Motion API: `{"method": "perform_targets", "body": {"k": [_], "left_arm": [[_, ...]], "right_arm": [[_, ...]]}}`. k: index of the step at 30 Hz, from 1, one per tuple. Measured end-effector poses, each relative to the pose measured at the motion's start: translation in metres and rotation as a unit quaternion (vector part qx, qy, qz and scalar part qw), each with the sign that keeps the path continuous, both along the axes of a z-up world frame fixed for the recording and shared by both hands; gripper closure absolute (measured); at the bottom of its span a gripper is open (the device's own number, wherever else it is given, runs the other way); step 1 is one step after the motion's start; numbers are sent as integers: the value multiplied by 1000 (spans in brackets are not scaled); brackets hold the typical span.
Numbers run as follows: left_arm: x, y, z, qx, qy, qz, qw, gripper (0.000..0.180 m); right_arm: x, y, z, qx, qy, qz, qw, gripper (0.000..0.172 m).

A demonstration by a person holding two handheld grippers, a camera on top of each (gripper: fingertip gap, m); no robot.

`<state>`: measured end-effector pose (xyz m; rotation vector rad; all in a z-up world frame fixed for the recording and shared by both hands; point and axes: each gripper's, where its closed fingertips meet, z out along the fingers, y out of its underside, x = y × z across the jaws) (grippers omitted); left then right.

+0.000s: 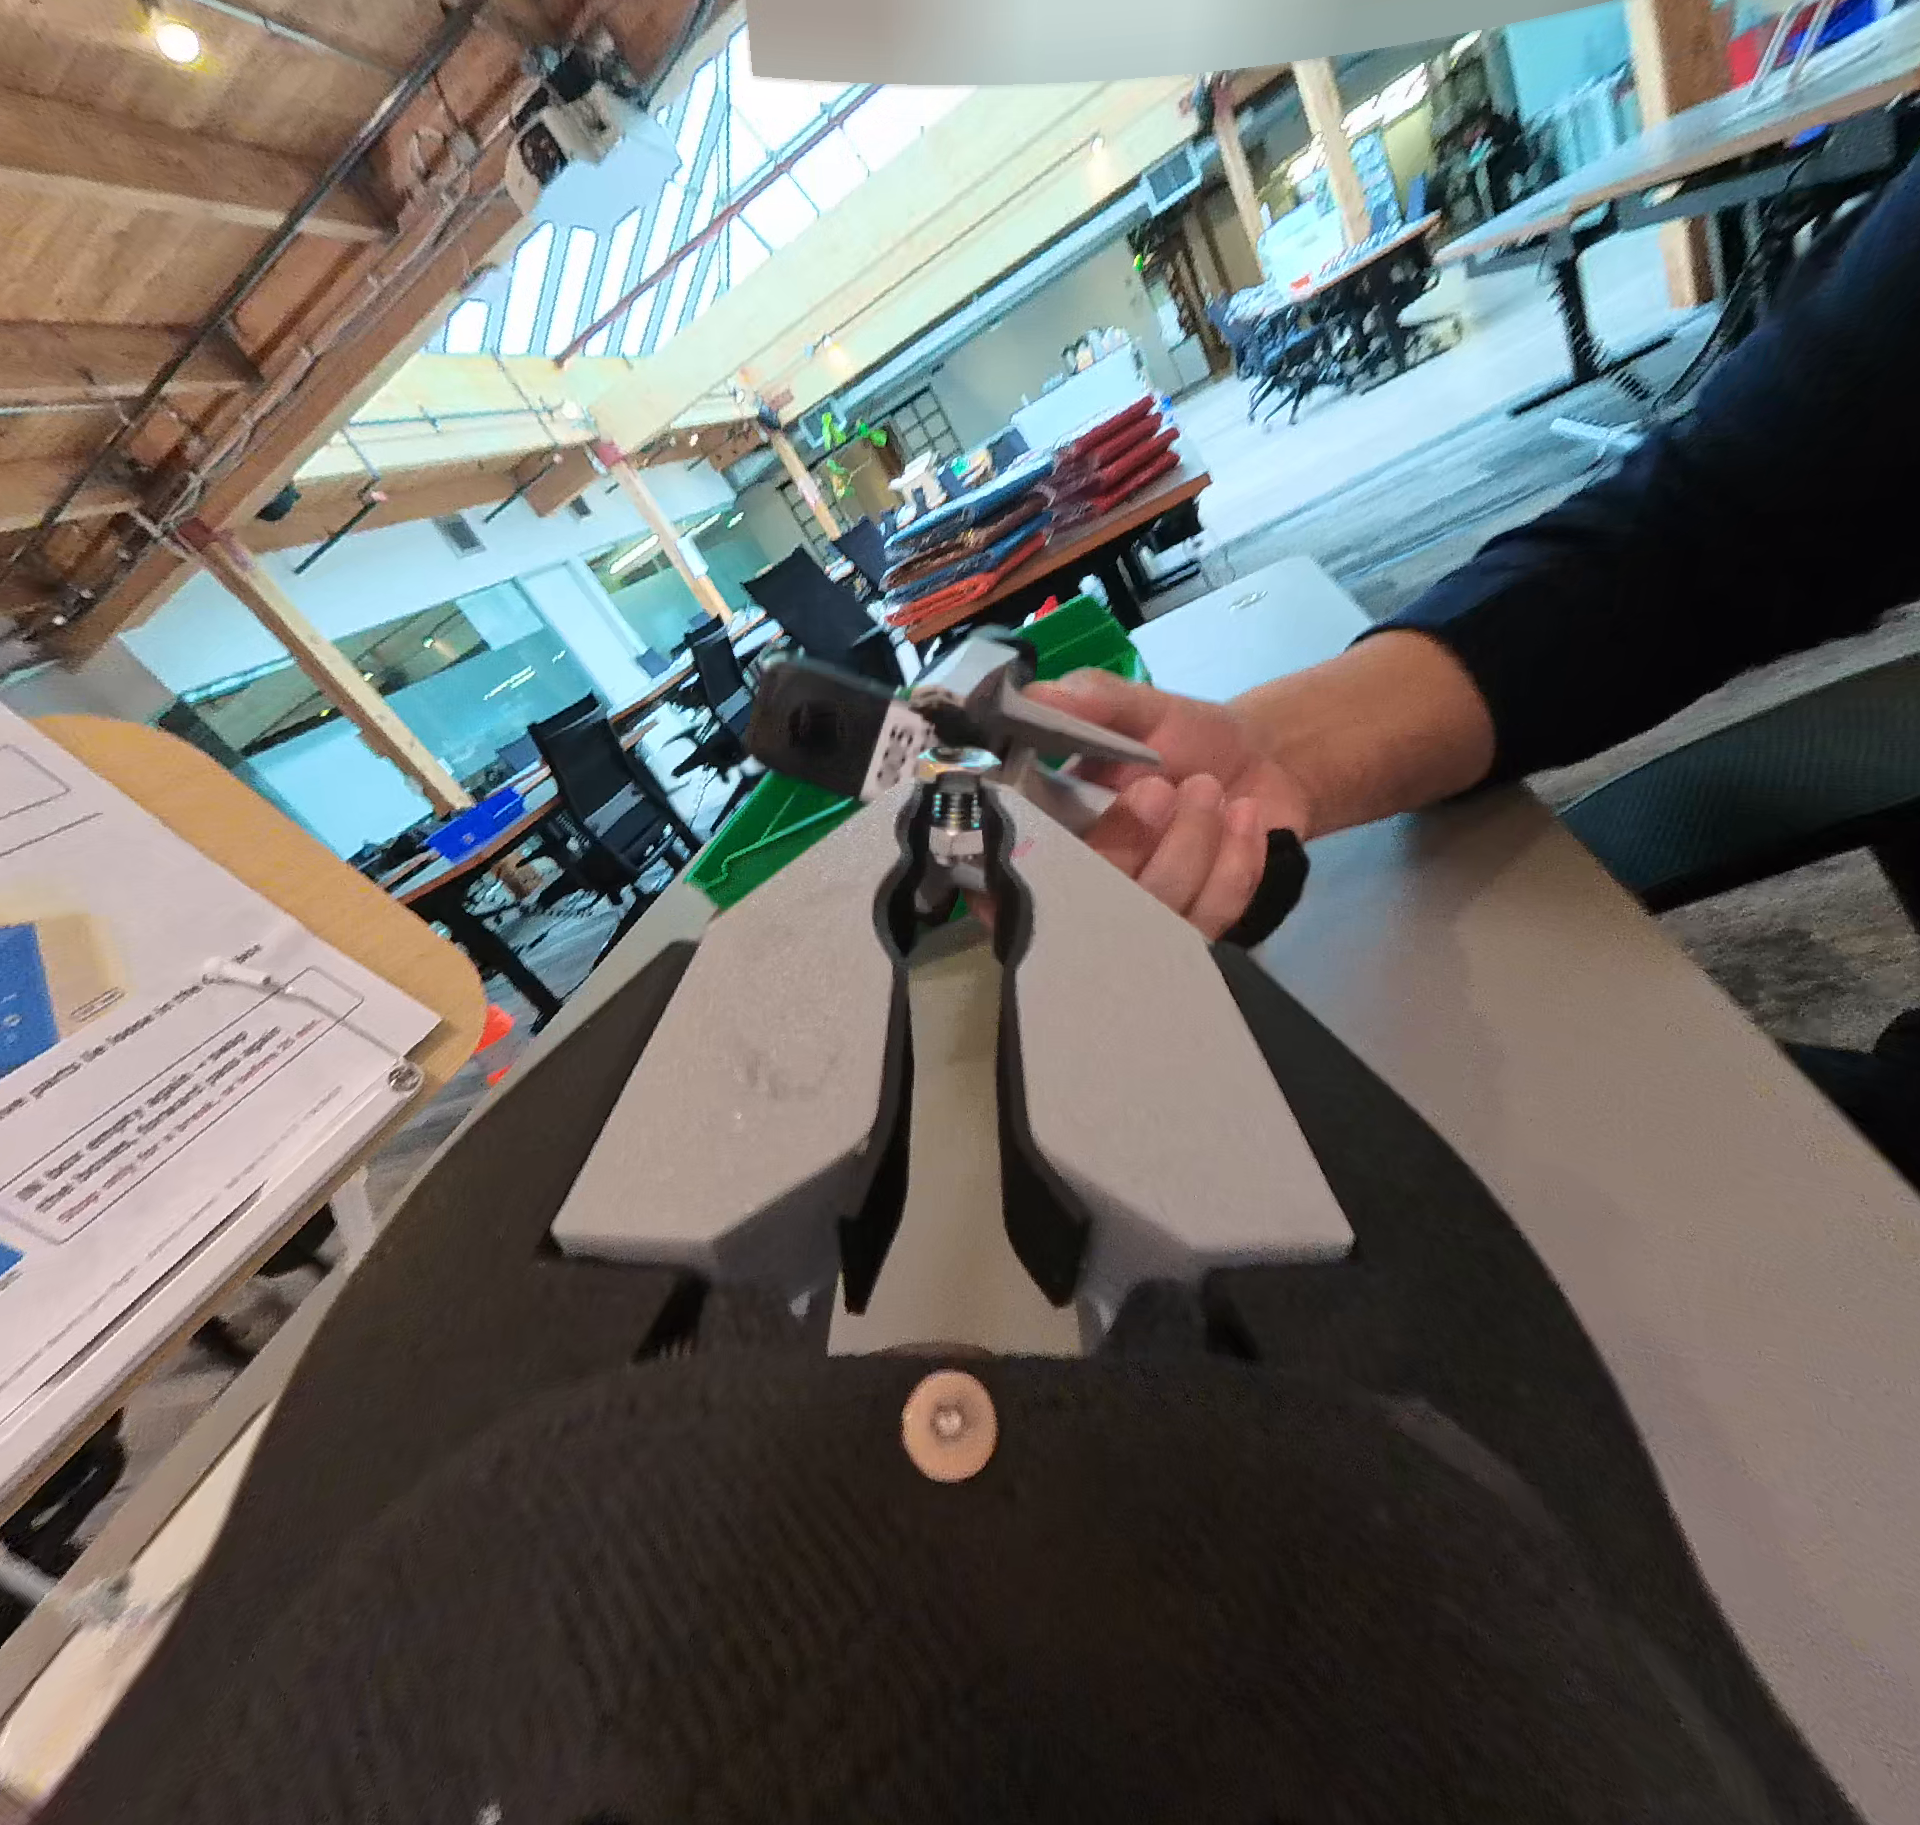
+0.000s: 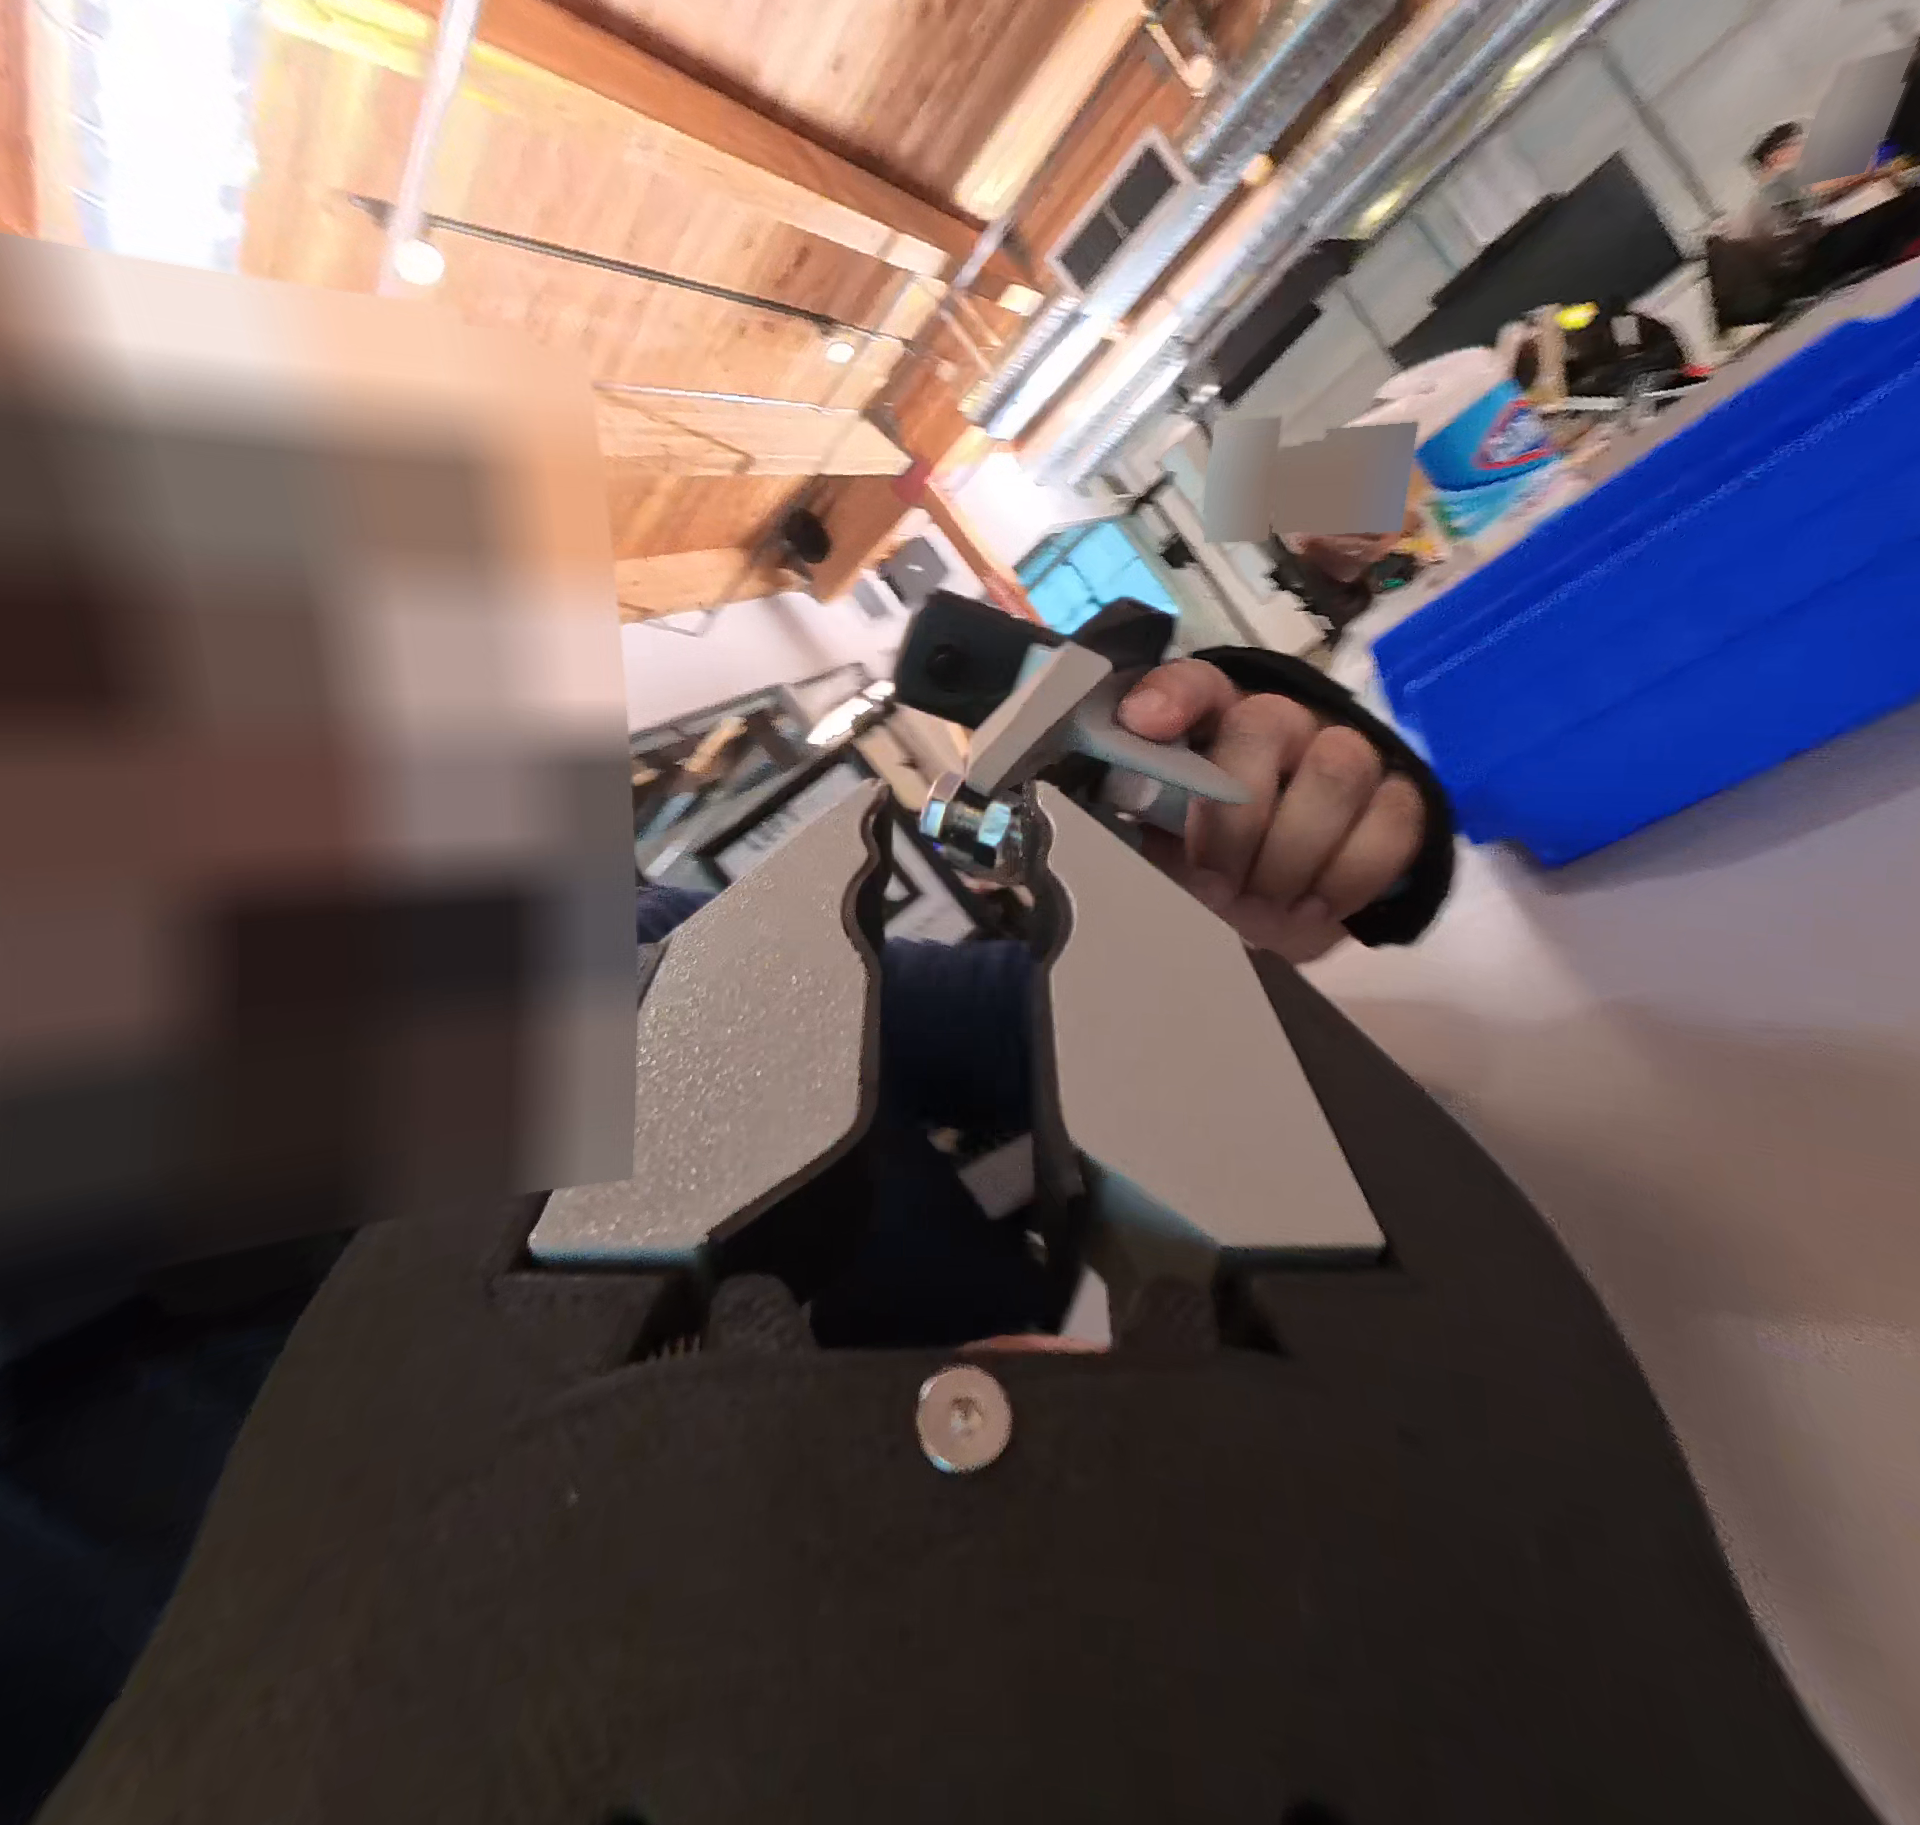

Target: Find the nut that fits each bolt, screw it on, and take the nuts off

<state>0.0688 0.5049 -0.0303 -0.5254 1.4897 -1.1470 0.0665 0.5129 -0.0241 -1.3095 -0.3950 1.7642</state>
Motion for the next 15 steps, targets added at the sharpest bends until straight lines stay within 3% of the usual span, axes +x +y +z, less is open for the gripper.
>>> {"method": "perform_targets", "body": {"k": [1, 3, 7, 8, 15], "left_arm": [[2, 5, -4, 10, 9, 16, 1000, 173], [7, 11, -15, 36, 33, 40, 998, 173], [20, 28, -46, 103, 91, 106, 985, 173], [23, 32, -53, 109, 106, 116, 982, 173], [34, 55, -114, 213, 236, 191, 929, 173]], "right_arm": [[1, 4, -6, 0, -31, -22, 999, 150], [2, 13, -21, 3, -100, -68, 993, 151], [11, 33, -50, 19, -247, -169, 954, 146], [11, 34, -55, 23, -269, -177, 947, 153], [26, 53, -116, -30, -438, -225, 870, 160]]}}
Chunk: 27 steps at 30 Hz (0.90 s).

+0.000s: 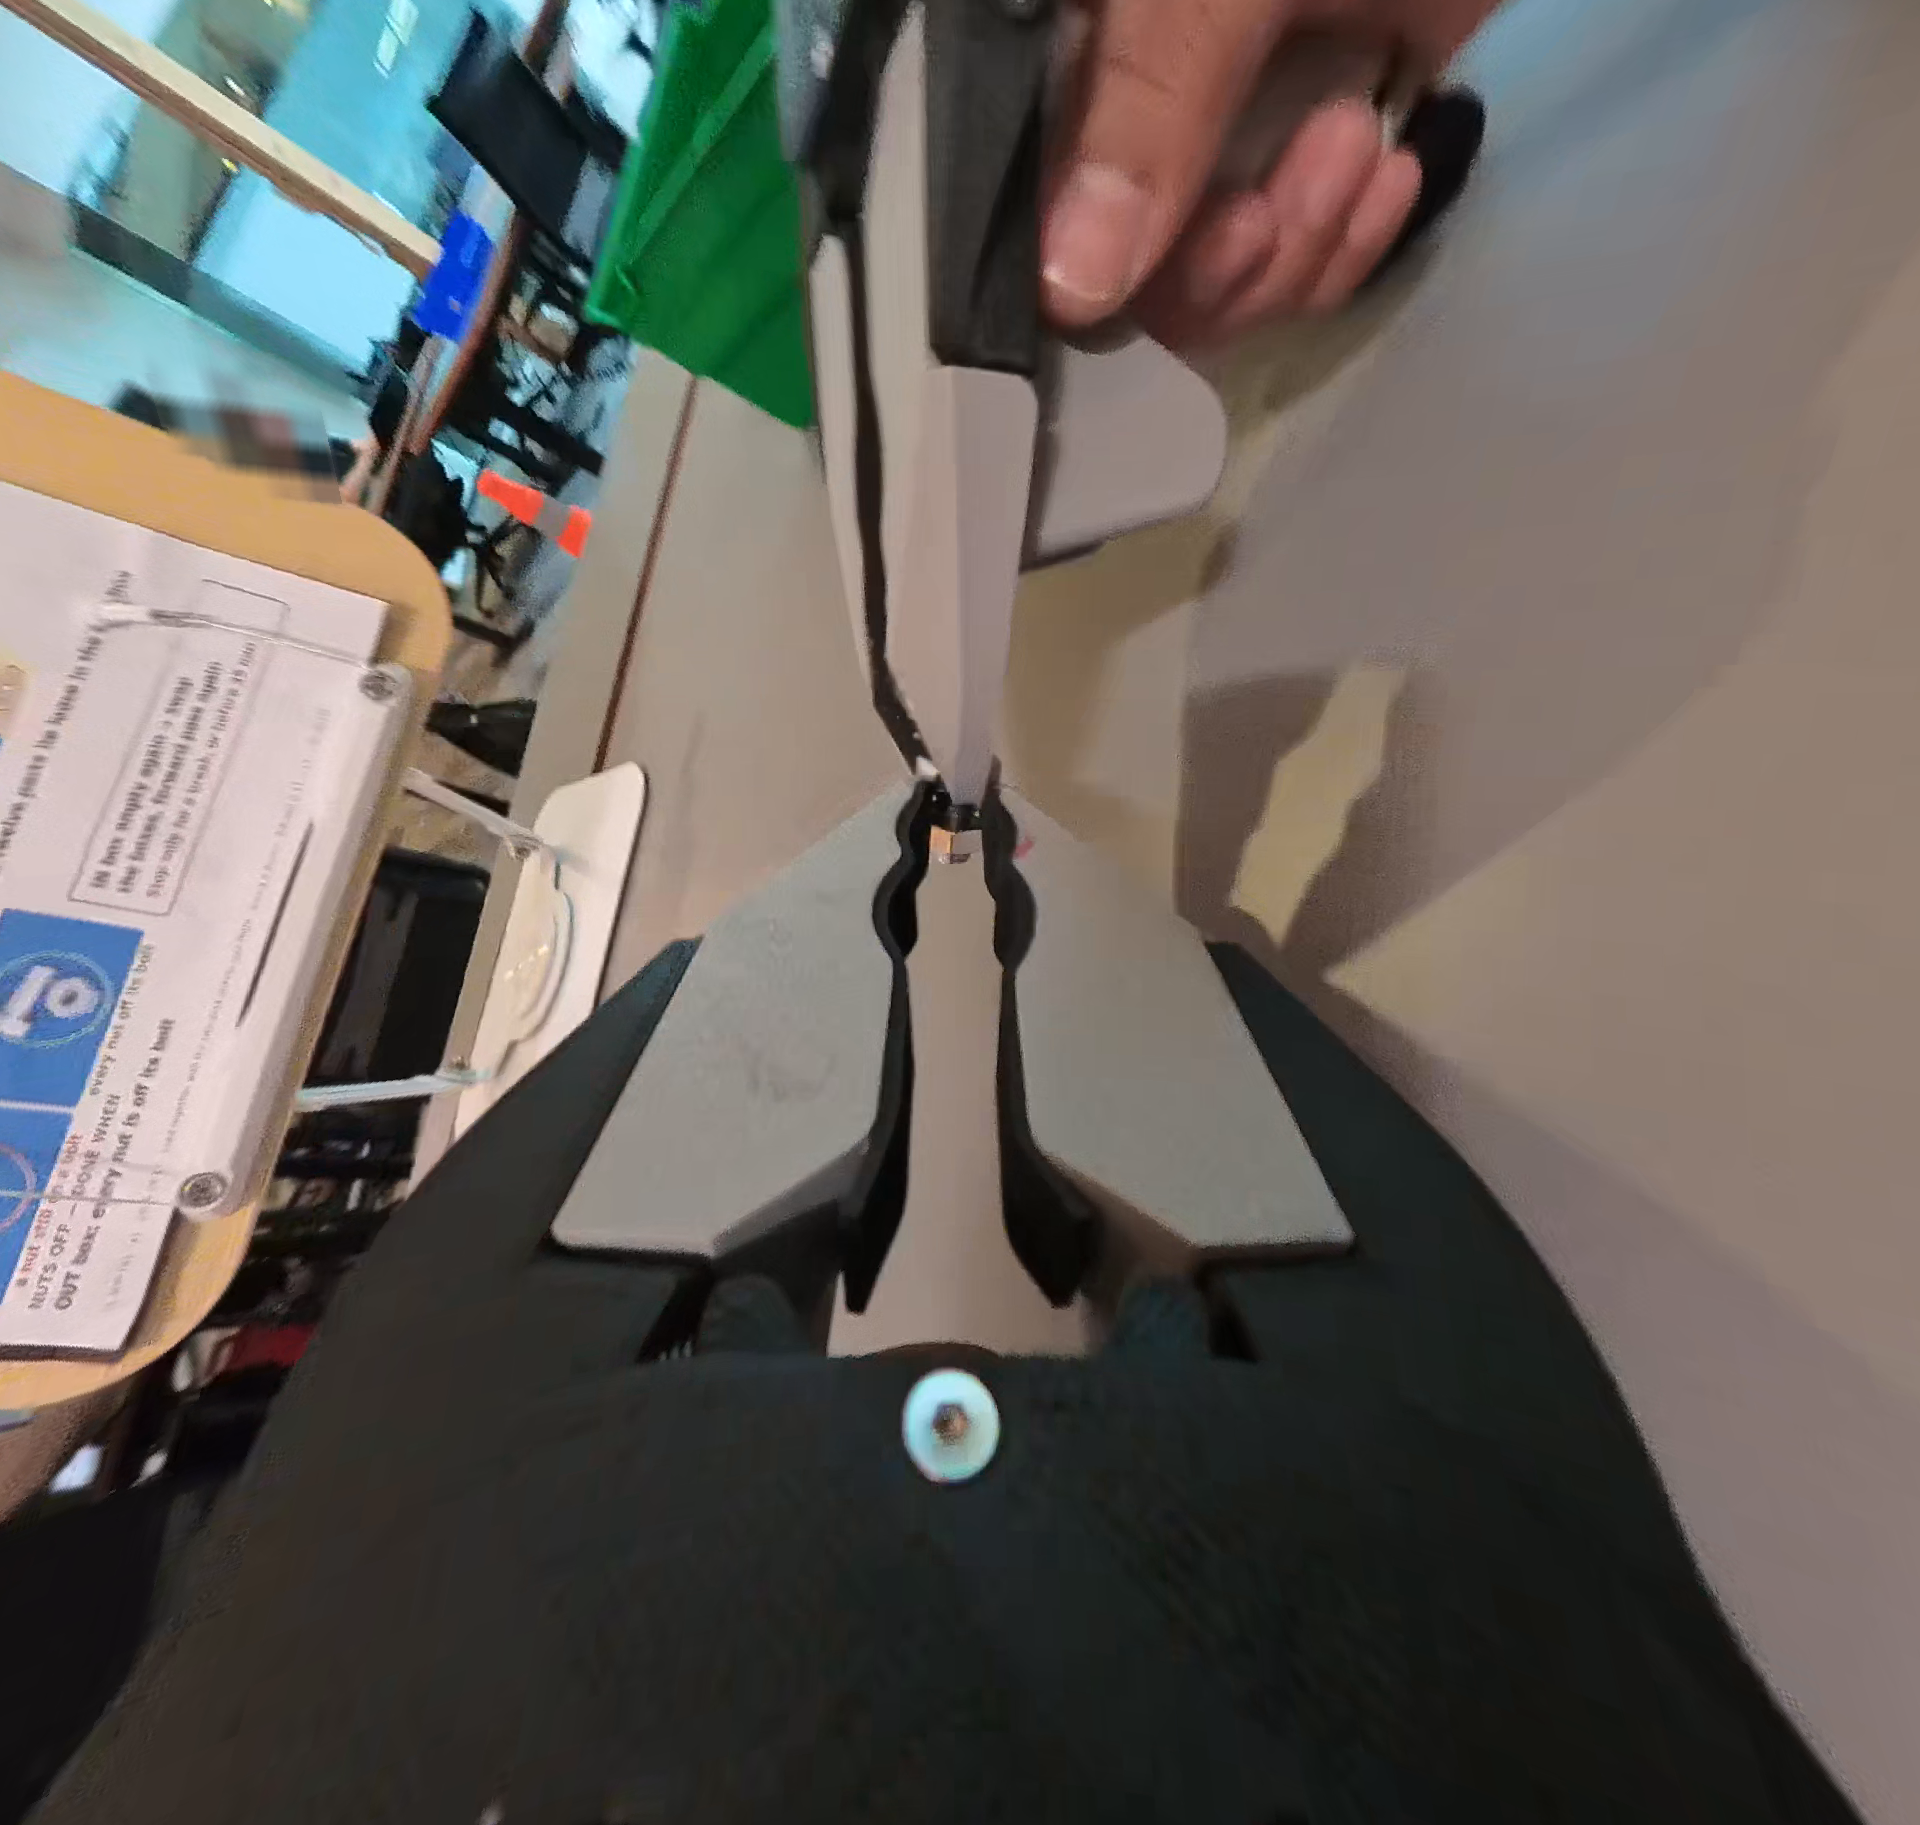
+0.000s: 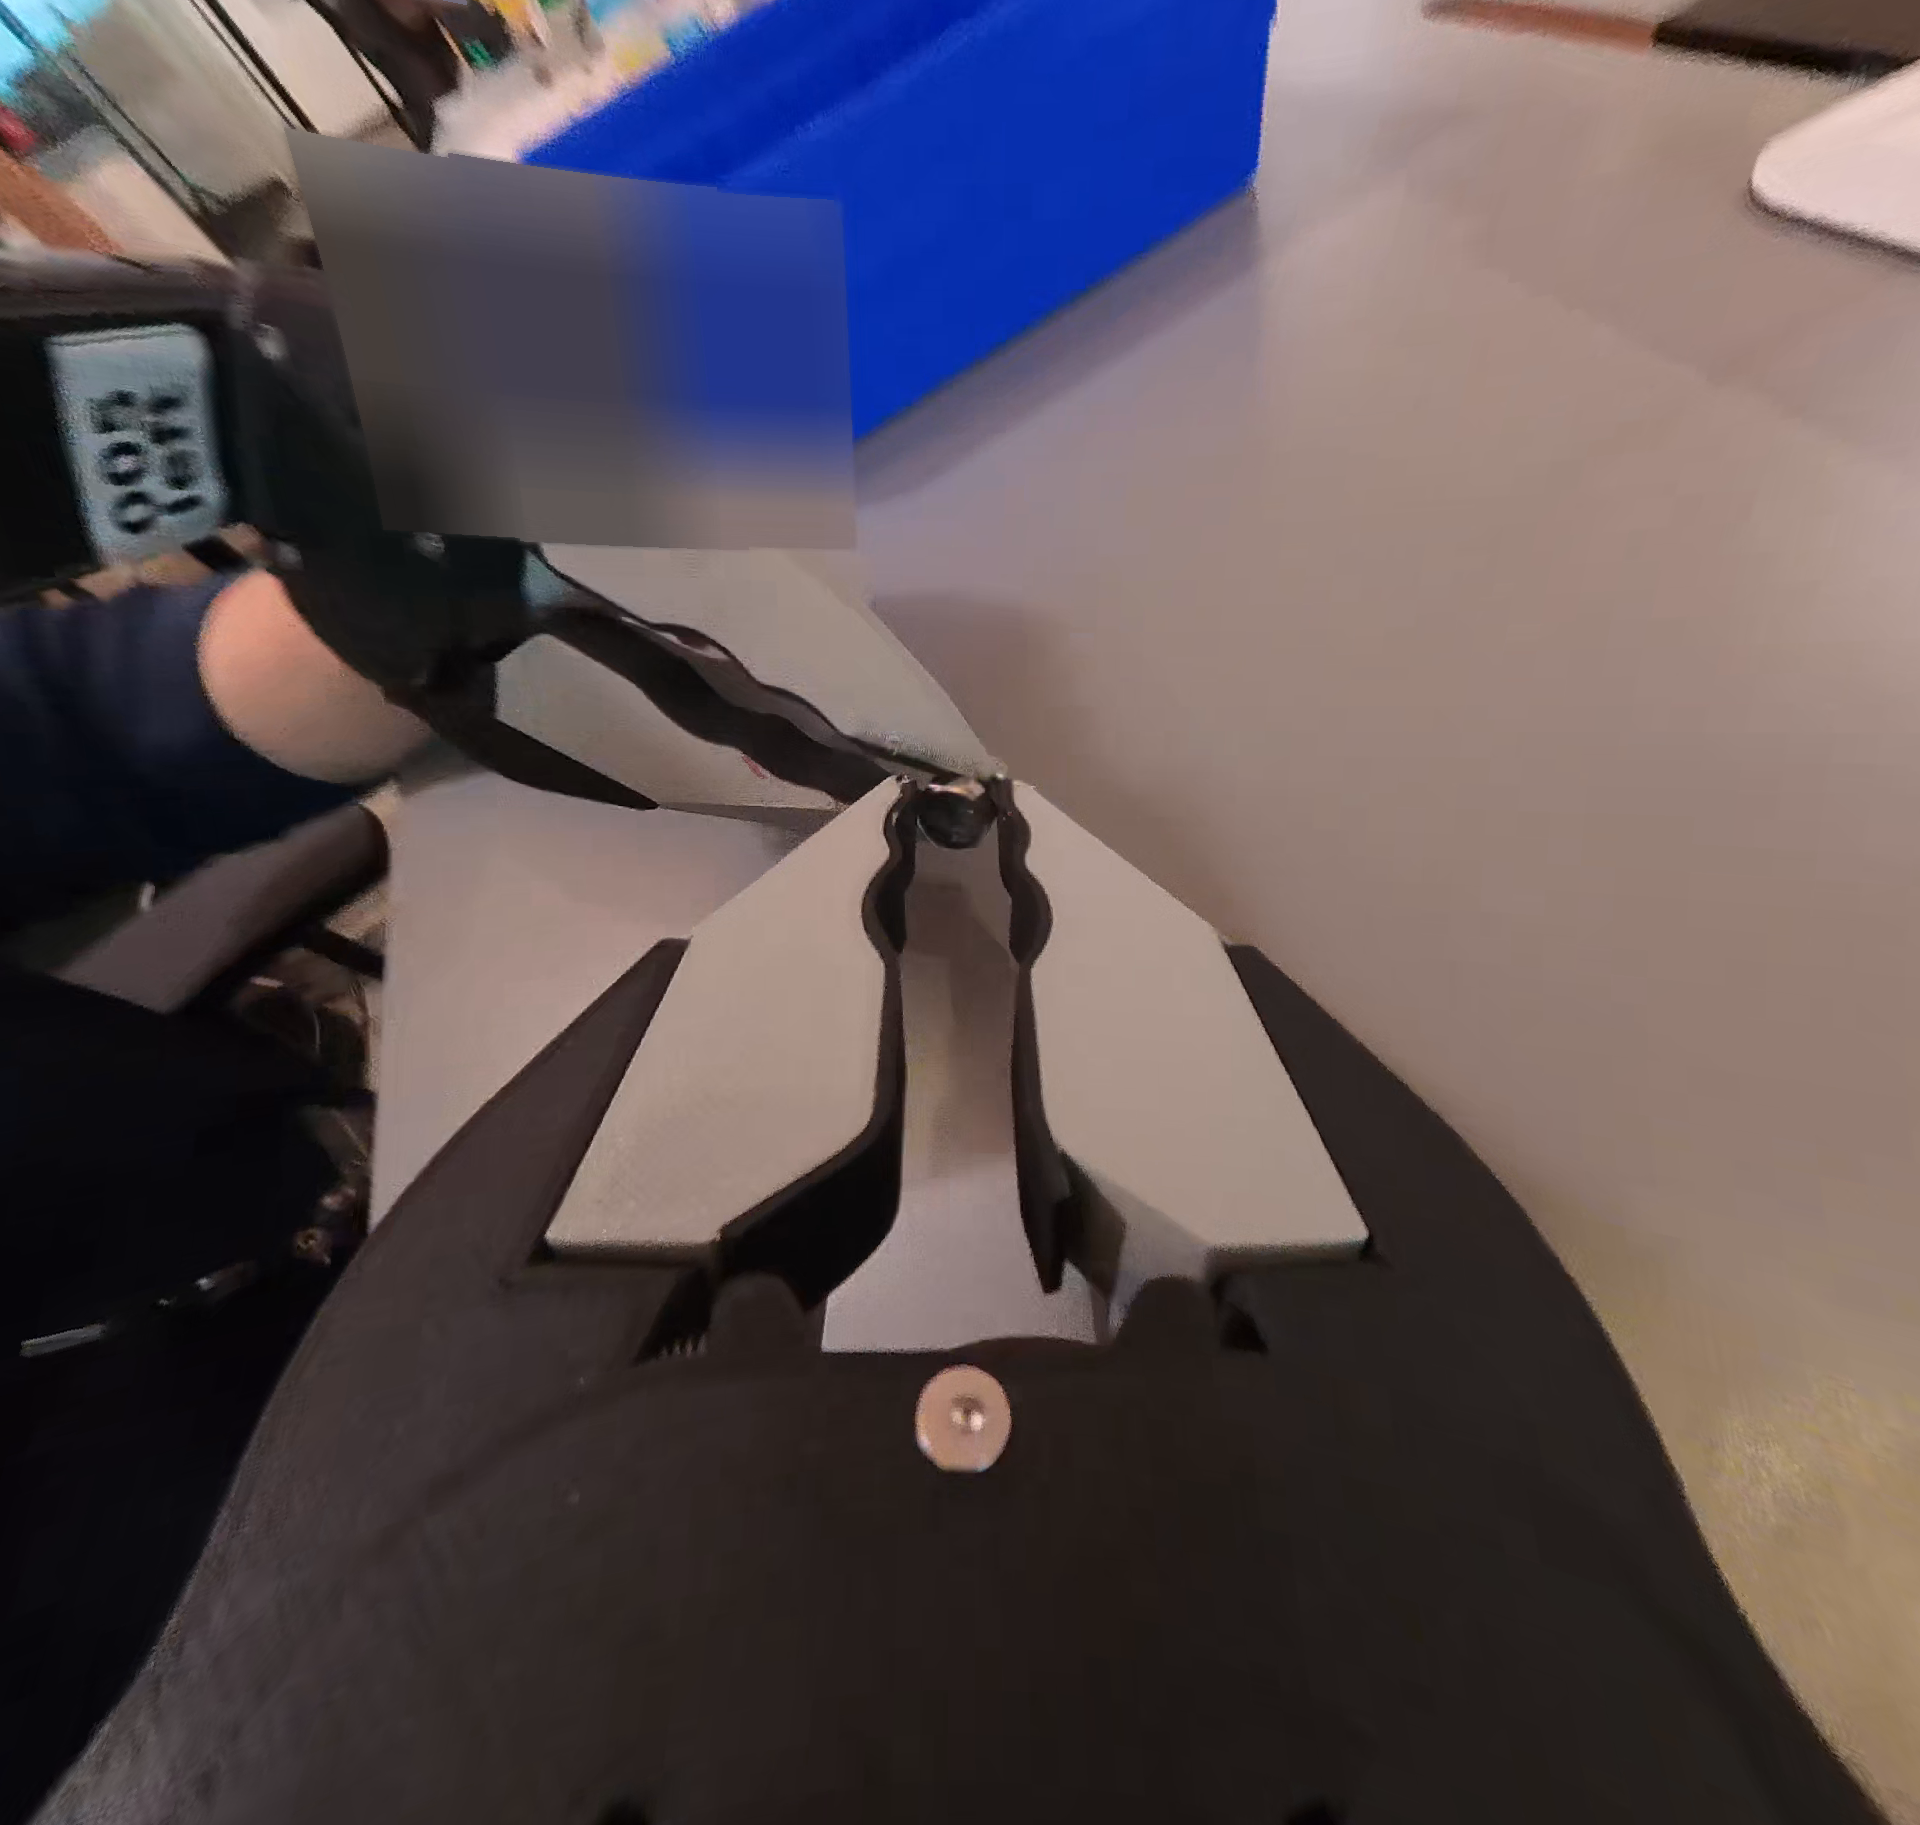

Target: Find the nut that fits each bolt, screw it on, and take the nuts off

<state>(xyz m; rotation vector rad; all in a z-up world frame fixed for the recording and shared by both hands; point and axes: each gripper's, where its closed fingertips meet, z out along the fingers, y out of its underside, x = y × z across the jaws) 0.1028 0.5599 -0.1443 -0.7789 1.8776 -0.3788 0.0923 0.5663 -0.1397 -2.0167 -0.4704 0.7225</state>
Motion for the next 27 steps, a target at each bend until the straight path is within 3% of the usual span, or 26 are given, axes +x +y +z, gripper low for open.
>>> {"method": "perform_targets", "body": {"k": [6, 9, 12, 16, 22, 27], "left_arm": [[-7, -6, -41, -17, 111, 1, 994, 172], [-12, 4, -46, -22, 131, 26, 991, 166], [-23, 15, -49, -55, 157, 48, 985, 157], [-31, 27, -52, -71, 174, 80, 979, 174], [-29, 7, -49, -131, 175, 45, 975, 172], [-19, 14, -53, -128, 163, 73, 976, 173]], "right_arm": [[-5, -7, -41, -117, 11, 30, 993, 160], [-2, -7, -57, -142, -20, 25, 989, 160], [0, -10, -57, -135, -40, 31, 990, 160], [-11, -22, -56, -143, -40, 74, 986, 160], [0, -10, -55, -129, -44, 31, 990, 161], [-17, -17, -53, -147, -10, 63, 987, 157]]}}
